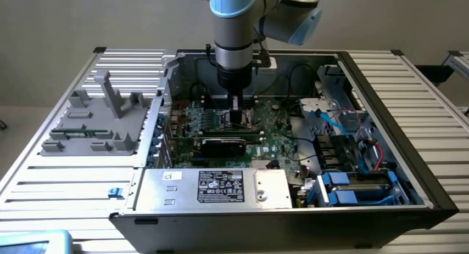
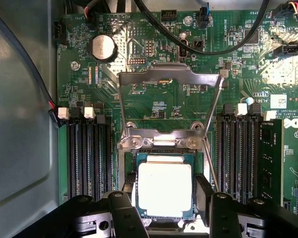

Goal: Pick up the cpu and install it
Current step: 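Place the cpu into insertion slot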

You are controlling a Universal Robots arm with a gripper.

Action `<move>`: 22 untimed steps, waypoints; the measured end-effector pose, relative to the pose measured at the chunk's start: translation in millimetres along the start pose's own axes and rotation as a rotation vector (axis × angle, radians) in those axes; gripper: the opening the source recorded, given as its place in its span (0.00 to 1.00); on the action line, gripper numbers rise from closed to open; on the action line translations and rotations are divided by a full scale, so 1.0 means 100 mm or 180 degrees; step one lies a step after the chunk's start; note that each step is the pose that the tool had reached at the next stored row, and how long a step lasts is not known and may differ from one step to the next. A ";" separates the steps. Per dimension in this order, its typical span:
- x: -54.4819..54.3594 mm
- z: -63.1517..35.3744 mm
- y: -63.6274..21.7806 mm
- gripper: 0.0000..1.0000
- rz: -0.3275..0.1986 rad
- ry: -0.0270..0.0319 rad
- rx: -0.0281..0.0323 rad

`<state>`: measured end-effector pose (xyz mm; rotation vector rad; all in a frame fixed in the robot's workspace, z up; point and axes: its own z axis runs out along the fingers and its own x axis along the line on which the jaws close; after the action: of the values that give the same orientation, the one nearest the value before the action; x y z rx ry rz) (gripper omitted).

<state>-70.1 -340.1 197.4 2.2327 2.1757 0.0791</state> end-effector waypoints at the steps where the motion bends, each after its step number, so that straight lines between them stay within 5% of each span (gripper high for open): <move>1: 0.00 0.000 0.000 0.55 -0.0004 0.0000 0.0000; 22: 0.00 0.008 -0.007 0.55 -0.0009 0.0007 0.0000</move>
<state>-70.7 -340.1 196.5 2.2304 2.1800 0.0813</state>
